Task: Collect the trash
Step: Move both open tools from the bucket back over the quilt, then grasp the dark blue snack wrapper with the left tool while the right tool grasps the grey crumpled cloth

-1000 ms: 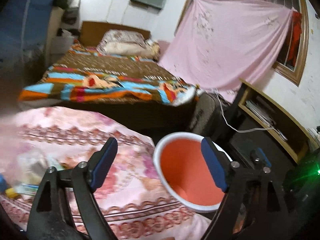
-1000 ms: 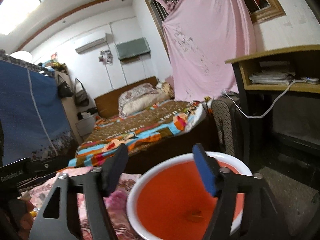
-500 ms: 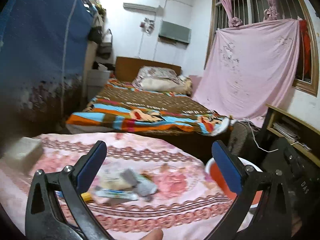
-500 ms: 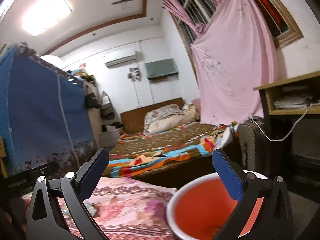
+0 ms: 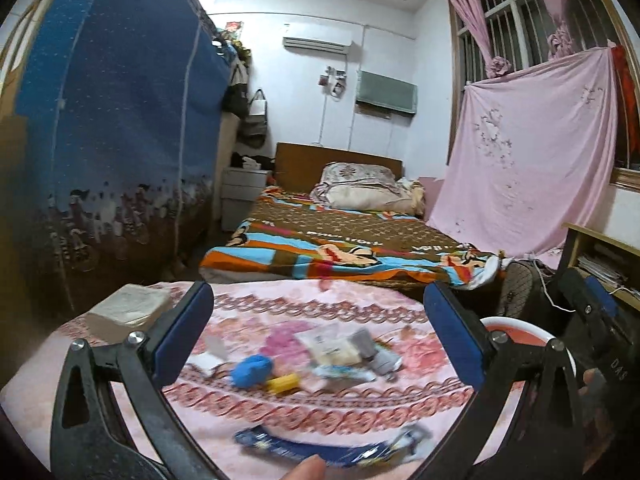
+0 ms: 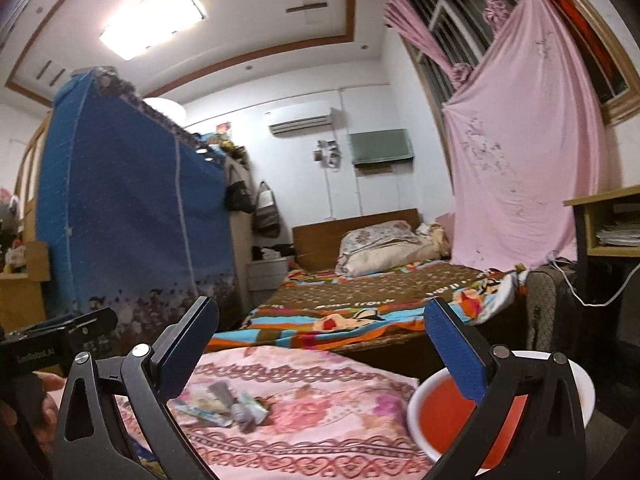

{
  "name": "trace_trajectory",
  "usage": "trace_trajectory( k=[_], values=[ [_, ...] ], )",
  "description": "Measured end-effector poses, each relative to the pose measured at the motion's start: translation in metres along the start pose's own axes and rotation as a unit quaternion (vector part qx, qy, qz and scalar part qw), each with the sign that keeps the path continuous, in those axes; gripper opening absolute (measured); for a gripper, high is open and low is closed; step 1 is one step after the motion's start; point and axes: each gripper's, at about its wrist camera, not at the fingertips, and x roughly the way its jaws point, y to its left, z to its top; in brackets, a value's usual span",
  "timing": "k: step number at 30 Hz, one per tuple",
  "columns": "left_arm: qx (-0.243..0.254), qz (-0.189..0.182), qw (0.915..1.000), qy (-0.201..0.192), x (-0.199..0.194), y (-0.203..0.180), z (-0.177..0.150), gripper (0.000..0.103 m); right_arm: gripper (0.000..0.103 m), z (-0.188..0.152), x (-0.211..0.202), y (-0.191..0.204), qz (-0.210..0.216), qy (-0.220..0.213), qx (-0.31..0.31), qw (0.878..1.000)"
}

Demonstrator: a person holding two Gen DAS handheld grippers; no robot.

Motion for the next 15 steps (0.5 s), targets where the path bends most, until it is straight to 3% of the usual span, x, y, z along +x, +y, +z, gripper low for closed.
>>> trace_trajectory(
  k=[6,11,15],
  values=[
    [-0.016,0.023,0.9992,0.028,-0.012,0.022,-0.015,0.092,0.103,-0.010,0.006,0.021,0.037,0.034,-0.023,0.998],
    [-0.044,0.031,0.9943,0.092,-0.011,0.030,-0.034,0.092,0.103,-0.022,0.018,0.033,0.050,0.079,-0.047,0.994],
    [-0.076,0.034,0.9852,0.150,-0.003,0.032,-0.050,0.091,0.103,-0.029,0.028,0.038,0.052,0.118,-0.063,0.990]
  ],
)
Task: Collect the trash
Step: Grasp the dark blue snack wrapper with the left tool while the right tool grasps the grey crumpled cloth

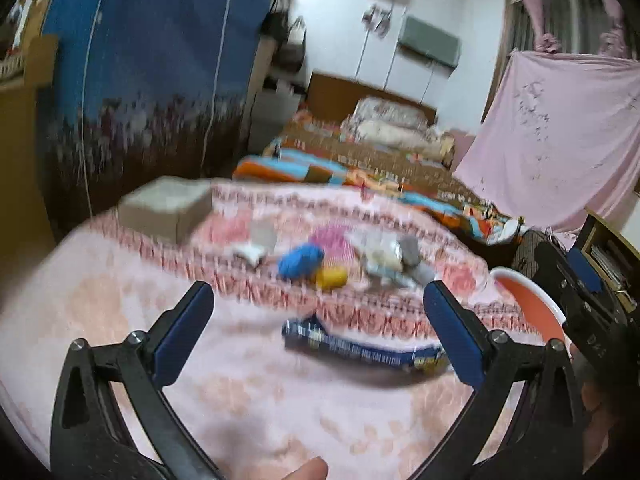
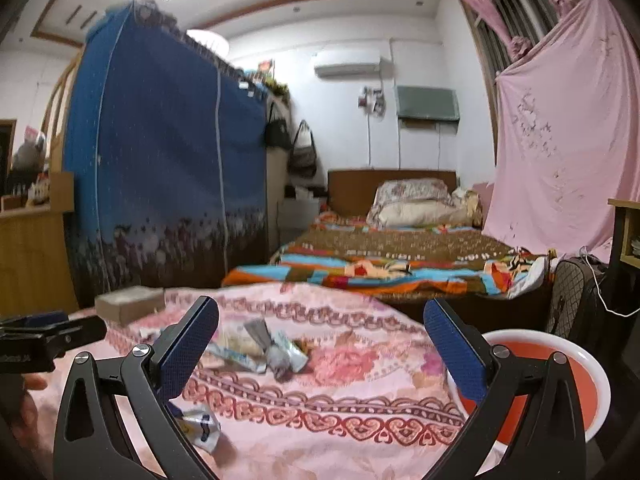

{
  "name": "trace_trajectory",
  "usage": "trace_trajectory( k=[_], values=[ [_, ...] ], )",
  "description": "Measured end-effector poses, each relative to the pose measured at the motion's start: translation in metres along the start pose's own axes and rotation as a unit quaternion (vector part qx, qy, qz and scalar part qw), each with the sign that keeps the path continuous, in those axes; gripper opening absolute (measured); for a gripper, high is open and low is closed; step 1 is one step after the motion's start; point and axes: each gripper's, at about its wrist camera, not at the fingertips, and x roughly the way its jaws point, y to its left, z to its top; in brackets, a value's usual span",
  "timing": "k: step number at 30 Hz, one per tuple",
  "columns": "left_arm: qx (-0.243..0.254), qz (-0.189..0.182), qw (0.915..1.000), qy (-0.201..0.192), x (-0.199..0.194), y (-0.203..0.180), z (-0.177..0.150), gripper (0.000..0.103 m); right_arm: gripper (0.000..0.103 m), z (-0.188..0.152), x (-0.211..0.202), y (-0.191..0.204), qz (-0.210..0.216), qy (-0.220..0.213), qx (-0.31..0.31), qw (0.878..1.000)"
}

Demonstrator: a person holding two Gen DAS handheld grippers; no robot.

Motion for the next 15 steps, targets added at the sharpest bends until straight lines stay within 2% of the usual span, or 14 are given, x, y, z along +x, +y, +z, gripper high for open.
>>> trace_trajectory(
  k=[4,7,13,15],
  values=[
    [-0.035,-0.013,0.9980,0.052,0.013,0.004,-0.008,0.089,0.103,-0.005,0.015,-0.004,-0.007,0.050,0.004,0.999],
    [-0.052,-0.032,0.9943,0.087,0.021,0.003,-0.013,0.082,0.103,-0.011,0.027,-0.011,-0.015,0.094,0.015,0.995],
    [-0.066,-0.072,0.9849,0.143,0.039,-0.007,-0.016,0.053,0.103,-0.020,0.042,-0.022,-0.013,0.148,0.039,0.988],
    [-0.068,-0.080,0.9827,0.153,0.043,-0.011,-0.015,0.039,0.103,-0.022,0.044,-0.024,-0.009,0.157,0.042,0.987]
  ],
)
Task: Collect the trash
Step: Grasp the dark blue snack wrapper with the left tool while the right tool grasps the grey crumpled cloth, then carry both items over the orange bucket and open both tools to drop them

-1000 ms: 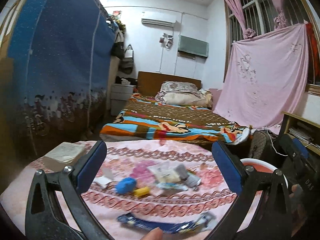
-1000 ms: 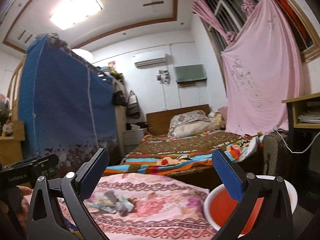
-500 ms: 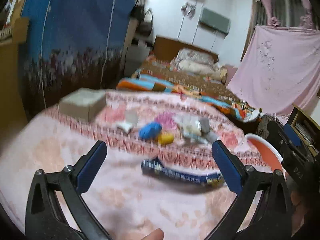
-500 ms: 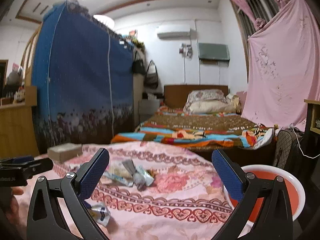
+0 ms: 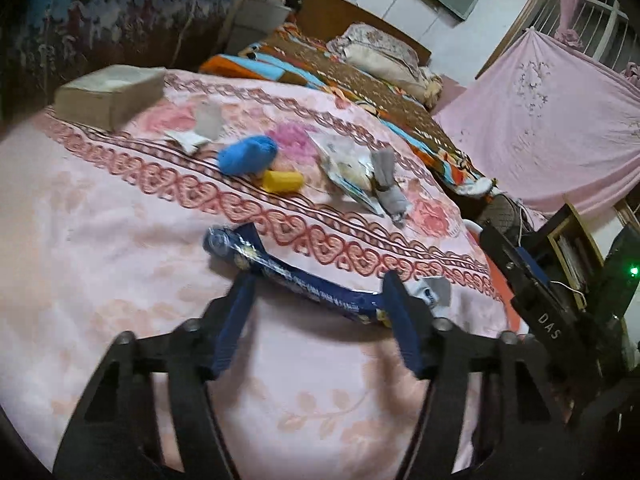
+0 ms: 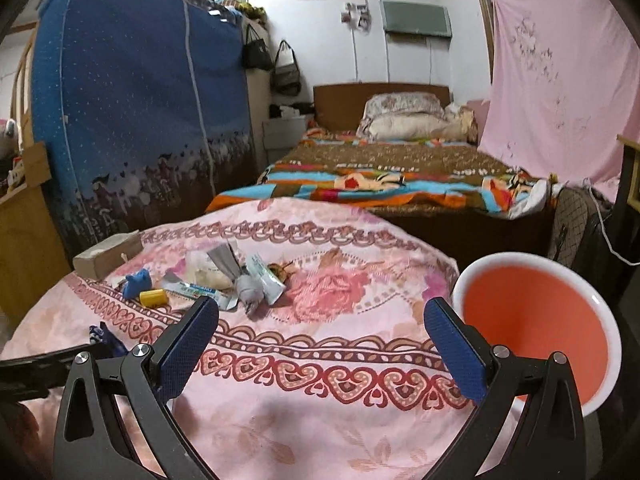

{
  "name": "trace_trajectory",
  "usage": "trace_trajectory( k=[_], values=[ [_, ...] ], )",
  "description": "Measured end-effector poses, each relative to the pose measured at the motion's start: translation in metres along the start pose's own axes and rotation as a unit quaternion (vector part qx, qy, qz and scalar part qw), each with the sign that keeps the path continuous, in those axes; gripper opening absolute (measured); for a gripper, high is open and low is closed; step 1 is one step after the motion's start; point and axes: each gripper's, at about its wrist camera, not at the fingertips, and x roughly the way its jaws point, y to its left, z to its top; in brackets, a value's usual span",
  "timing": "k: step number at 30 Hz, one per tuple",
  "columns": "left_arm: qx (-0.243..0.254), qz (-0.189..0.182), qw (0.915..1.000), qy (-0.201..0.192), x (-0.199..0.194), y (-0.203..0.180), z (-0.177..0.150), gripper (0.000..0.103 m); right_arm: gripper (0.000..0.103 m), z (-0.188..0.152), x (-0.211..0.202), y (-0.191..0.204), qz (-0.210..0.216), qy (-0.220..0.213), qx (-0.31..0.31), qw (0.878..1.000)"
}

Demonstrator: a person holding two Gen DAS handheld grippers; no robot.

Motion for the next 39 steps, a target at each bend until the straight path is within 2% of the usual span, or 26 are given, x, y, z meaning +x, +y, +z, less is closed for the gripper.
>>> trace_trajectory(
  k=[1,2,3,5,13,16,21,28,34,39],
  values=[
    [0.001,-0.001,1.0000,0.004,0.002,-0.001,0.002,0.033,0.103,0.000,0.002,-0.001,0.001,0.006,0.001,1.000],
    [0.003,-0.001,1.0000,0.007,0.004,-0.003,0.004,0.020,0.103,0.000,0.004,0.001,0.002,0.009,0.001,1.000],
    [0.008,0.002,0.9999,0.008,0.005,-0.005,0.006,0.012,0.103,0.000,0.005,0.002,0.002,0.013,-0.001,1.000],
    [0.017,0.005,0.9998,0.009,0.008,-0.006,0.011,0.000,0.101,0.001,0.008,0.005,0.007,0.021,-0.008,1.000],
    [0.040,0.005,0.9986,0.034,0.027,-0.005,0.031,0.000,0.078,0.004,0.023,0.015,0.036,0.054,-0.028,0.997],
    [0.049,0.006,0.9980,0.039,0.031,-0.006,0.035,0.000,0.066,0.005,0.033,0.017,0.059,0.074,-0.026,0.995],
    [0.064,0.006,0.9972,0.038,0.032,-0.007,0.040,0.000,0.037,0.013,0.056,0.021,0.098,0.108,-0.025,0.989],
    [0.074,0.003,0.9967,0.032,0.030,-0.007,0.043,0.000,0.029,0.022,0.079,0.032,0.118,0.132,-0.033,0.984],
    [0.083,0.000,0.9961,0.031,0.029,-0.009,0.042,0.000,0.014,0.020,0.098,0.039,0.122,0.159,-0.042,0.979],
    [0.094,-0.003,0.9955,0.015,0.021,-0.012,0.039,0.000,0.012,0.019,0.090,0.039,0.123,0.143,-0.045,0.981]
  ],
)
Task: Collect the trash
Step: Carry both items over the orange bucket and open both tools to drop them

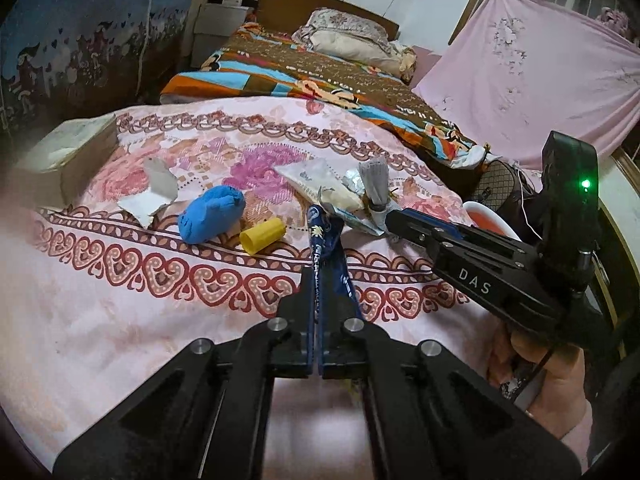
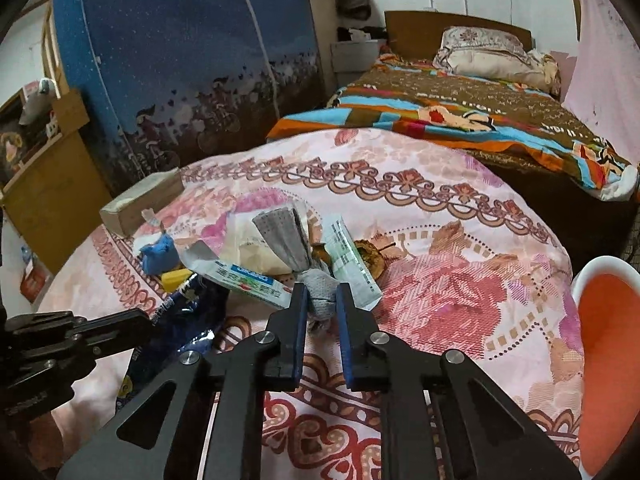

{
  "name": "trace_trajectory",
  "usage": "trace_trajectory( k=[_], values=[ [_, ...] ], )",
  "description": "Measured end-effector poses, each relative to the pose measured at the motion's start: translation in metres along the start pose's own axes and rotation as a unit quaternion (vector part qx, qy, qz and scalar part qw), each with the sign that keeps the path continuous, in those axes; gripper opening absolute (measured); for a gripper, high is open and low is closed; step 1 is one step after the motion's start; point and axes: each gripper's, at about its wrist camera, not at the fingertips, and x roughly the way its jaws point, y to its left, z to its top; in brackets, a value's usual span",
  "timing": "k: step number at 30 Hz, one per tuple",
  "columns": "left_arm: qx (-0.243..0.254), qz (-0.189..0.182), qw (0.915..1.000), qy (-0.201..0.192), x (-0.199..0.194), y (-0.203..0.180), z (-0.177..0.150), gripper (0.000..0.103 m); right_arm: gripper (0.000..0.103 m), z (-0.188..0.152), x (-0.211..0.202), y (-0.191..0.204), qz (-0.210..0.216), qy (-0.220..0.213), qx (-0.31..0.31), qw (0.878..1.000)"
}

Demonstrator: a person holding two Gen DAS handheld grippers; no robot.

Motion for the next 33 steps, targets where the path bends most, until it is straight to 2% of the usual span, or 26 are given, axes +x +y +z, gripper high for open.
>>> trace_trajectory(
  k=[9,15,21,25,29,33],
  values=[
    [0.031,-0.001,0.9983,-0.048,-0.024,-0.014,-0.009,0.000,0.012,-0.004,-0.023,0.006,-0.002,-0.053,-0.010,0.999],
    [0.046,0.005,0.9926,-0.112,-0.047,-0.024,-0.012,0.000,0.012,-0.016,-0.059,0.012,-0.013,-0.130,-0.022,0.991],
    [0.077,-0.001,0.9784,-0.192,-0.070,-0.041,-0.007,0.000,0.012,-0.025,-0.094,0.016,-0.025,-0.219,-0.030,0.975],
    [0.105,-0.008,0.9646,-0.241,-0.081,-0.059,-0.005,0.000,0.012,-0.029,-0.117,0.016,-0.036,-0.278,-0.031,0.959],
    [0.127,-0.022,0.9520,-0.278,-0.086,-0.074,-0.001,0.000,0.012,-0.031,-0.139,0.008,-0.049,-0.332,-0.017,0.942],
    [0.140,-0.042,0.9438,-0.297,-0.086,-0.088,0.007,0.000,0.012,-0.035,-0.159,-0.006,-0.067,-0.370,0.007,0.926]
  ],
)
